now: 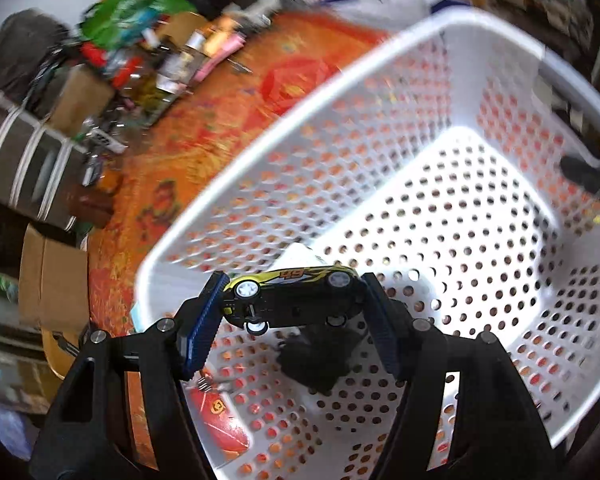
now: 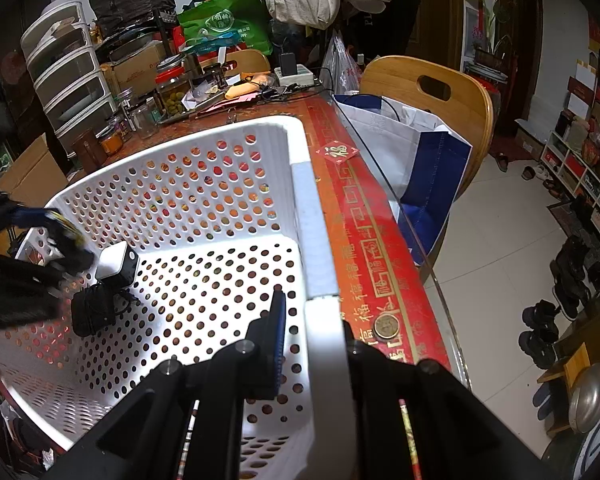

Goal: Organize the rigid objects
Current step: 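Carry the toy car into the basket and open the left tool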

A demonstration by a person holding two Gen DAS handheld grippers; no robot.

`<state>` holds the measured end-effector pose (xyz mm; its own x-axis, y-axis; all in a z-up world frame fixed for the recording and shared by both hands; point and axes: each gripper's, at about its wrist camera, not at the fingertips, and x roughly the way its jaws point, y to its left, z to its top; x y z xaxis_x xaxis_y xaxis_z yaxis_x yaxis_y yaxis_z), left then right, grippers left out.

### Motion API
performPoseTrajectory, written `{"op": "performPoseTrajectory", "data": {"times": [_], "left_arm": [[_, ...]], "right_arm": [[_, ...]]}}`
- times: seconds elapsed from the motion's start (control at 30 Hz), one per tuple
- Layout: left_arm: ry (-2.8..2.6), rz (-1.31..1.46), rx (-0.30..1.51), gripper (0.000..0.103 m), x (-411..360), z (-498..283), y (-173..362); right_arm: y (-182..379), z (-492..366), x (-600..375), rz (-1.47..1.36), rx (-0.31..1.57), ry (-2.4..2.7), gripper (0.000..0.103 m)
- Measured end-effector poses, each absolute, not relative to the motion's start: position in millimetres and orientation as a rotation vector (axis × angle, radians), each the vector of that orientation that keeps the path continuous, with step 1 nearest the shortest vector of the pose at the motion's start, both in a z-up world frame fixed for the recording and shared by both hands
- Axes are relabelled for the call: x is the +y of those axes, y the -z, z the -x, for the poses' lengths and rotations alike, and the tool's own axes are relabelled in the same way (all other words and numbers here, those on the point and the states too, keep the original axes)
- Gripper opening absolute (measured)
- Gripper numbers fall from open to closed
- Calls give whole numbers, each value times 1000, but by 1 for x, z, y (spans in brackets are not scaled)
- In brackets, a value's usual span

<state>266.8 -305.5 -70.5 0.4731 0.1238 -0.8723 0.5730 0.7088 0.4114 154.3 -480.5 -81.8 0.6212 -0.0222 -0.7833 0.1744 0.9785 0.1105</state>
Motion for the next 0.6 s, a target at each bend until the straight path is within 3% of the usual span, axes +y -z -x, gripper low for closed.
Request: {"op": "performPoseTrajectory", "data": {"times": [0.2,0.47,0.53,0.6], "left_arm": [[326,-803,1180,64,-323,-277,106],[373,-773,1198,64,-317,-283,107],[411,-778,1202,73,-316,-284,107],[450,-790,1191,91,-318,-278,105]], "right_arm": [[82,-155,-478,-184,897,107,13],[82,-155,-478,-188,901,107,13],[83,-156,-479,-189,907,109,13],[83,-157,-479,-190,913,109,13]]}}
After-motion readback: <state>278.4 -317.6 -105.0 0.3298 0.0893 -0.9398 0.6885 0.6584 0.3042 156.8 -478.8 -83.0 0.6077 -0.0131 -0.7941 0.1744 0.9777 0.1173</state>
